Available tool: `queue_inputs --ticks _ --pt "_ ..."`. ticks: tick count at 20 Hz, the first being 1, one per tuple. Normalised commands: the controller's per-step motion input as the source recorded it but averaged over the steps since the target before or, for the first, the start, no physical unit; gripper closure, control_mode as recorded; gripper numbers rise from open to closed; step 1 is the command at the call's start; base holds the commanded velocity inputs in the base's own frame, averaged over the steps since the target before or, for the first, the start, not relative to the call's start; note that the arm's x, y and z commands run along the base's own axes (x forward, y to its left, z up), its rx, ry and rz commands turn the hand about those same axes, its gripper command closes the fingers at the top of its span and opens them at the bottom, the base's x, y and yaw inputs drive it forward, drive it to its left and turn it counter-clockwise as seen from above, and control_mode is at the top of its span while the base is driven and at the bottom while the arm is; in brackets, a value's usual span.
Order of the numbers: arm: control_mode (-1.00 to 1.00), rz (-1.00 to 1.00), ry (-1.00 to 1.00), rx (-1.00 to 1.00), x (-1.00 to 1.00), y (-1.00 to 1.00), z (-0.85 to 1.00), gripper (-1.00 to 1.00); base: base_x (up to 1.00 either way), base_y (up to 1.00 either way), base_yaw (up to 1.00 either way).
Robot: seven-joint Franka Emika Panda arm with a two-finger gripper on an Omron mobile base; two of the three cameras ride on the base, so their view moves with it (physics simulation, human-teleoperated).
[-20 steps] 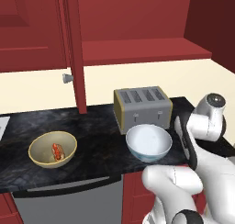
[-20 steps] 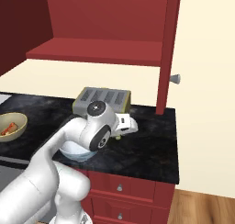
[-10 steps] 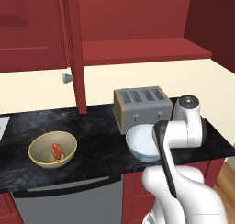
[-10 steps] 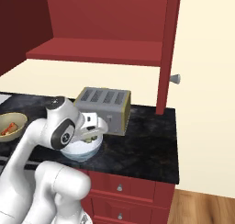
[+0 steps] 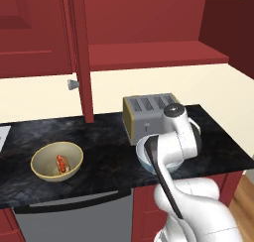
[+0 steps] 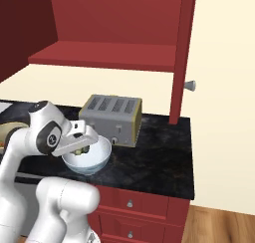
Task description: Pick both bowls and place them on the counter. Then place the hot dog in one bowl and place the broccoli in the other bowl.
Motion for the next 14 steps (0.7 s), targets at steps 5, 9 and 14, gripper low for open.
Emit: queue_inputs --ticks 5,9,14 --pt "-1.0 0.0 0.07 0.0 0.24 0.0 -0.36 1.0 0.0 0.0 0.0" --pt "-1.0 0.0 0.15 0.0 0.35 0.0 -0.3 1.0 0.0 0.0 0.0" --pt "-1.0 0.0 0.15 0.01 0.38 0.0 -0.13 1.0 0.0 0.0 0.0"
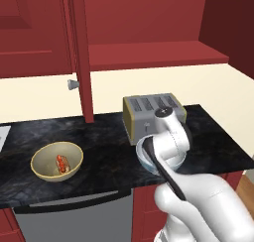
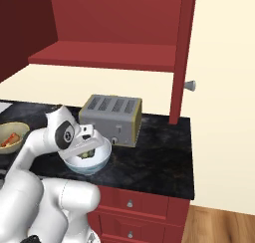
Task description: Pick both bowls and place them on the counter. Then place the hot dog in one bowl and place the broccoli in the other bowl.
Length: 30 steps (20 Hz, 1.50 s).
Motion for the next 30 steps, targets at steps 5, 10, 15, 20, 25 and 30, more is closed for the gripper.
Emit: queue_inputs --ticks 5,10,15,20,25,30 --pt "-1.0 0.0 0.09 0.05 0.37 0.0 -0.06 1.0 0.0 0.0 0.0" --pt "-1.0 0.0 0.03 0.07 0.17 0.0 -0.08 1.0 0.0 0.0 0.0" --pt "-1.0 0.0 0.02 0.07 0.06 0.0 -0.1 1.0 0.0 0.0 0.0" --pt "-1.0 0.0 0.0 0.08 0.0 0.0 -0.14 1.0 0.0 0.0 0.0" --pt "-1.0 0.0 0.0 0.06 0.0 0.0 -0.2 1.0 0.0 0.0 0.0" --pt "-1.0 0.0 0.0 0.03 0.0 0.03 -0.26 1.0 0.0 0.0 0.0"
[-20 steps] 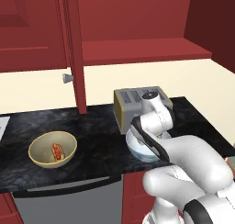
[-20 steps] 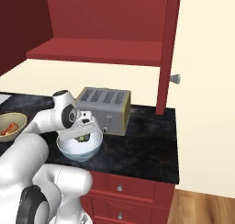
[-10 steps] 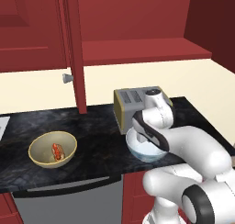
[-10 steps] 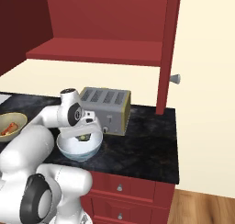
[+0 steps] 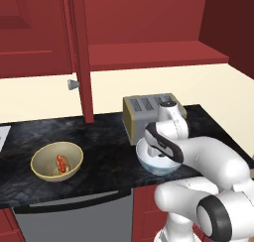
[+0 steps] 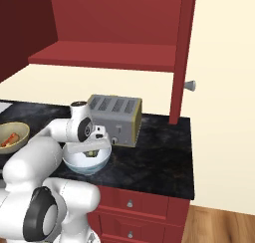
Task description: Pick both bowls and place them on the counter. Then place the hot dog in one bowl and place the broccoli in the other bowl.
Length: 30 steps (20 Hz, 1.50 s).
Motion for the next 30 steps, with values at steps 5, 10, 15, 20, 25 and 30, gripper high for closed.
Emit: queue_inputs --ticks 5,10,15,20,25,30 --pt "-1.0 0.0 0.0 0.02 0.0 0.1 -0.27 1.0 0.0 0.0 0.0" --pt "-1.0 0.0 0.0 0.02 0.0 0.13 -0.24 1.0 0.0 0.0 0.0" --pt "-1.0 0.0 0.0 0.02 0.04 0.12 -0.21 -1.0 0.0 0.0 0.0" --pt "-1.0 0.0 -0.02 0.03 0.02 0.05 -0.03 -1.0 0.0 0.0 0.0" --pt "-1.0 0.0 -0.01 0.03 0.0 0.0 0.01 -1.0 0.0 0.0 0.0" --pt "-1.0 0.0 -0.01 0.02 -0.04 0.0 0.33 -1.0 0.0 0.0 0.0"
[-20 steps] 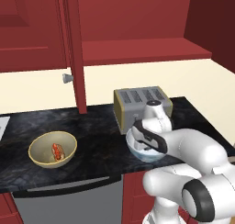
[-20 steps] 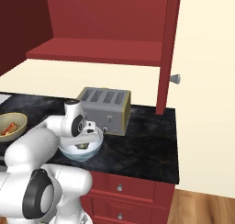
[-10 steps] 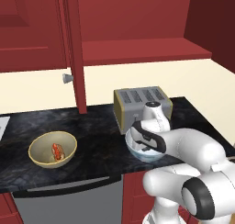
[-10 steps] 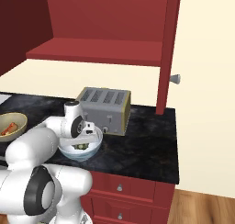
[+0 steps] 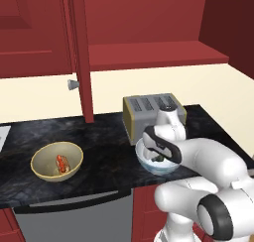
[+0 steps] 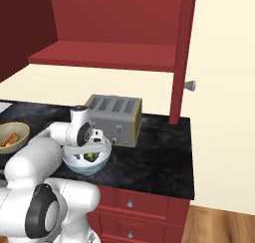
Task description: Pick both bowls and place them on the counter. Then place the hot dog in one bowl and place the broccoli in the other bowl.
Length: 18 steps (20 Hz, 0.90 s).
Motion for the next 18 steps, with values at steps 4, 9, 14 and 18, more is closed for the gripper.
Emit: queue_inputs --ticks 4,9,14,18 --pt "-1.0 0.0 -0.05 0.01 -0.18 0.0 0.6 -1.0 0.0 0.0 0.0" --pt "-1.0 0.0 -0.05 0.0 -0.26 0.0 0.62 -1.0 0.0 0.0 0.0" --pt "-1.0 -0.02 -0.06 0.0 -0.34 0.0 0.67 -1.0 0.0 0.0 0.0" --pt "-1.0 -0.04 -0.05 0.0 -0.42 0.0 0.68 -1.0 0.0 0.0 0.0"
